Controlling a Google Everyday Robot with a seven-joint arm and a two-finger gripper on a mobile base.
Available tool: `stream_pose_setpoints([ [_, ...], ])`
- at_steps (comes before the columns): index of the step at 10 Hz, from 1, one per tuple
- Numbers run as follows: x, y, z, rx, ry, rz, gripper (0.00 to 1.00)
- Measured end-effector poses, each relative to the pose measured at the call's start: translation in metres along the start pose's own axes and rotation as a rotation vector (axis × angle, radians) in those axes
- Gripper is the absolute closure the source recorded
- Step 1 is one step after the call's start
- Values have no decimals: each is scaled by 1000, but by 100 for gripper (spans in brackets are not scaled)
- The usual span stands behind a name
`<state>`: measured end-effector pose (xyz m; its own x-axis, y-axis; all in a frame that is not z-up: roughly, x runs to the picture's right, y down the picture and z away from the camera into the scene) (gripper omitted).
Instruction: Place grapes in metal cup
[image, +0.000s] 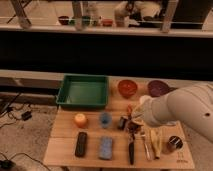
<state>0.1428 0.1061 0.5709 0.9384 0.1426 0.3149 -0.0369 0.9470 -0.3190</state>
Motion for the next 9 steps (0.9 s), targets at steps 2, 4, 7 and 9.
stream_pose_setpoints([
  [2,19,-6,-9,45,25,48,100],
  [4,35,-9,-17,84,51,91,100],
  [7,58,-13,-28,138,92,154,100],
  [9,74,-14,-35,168,117,193,100],
])
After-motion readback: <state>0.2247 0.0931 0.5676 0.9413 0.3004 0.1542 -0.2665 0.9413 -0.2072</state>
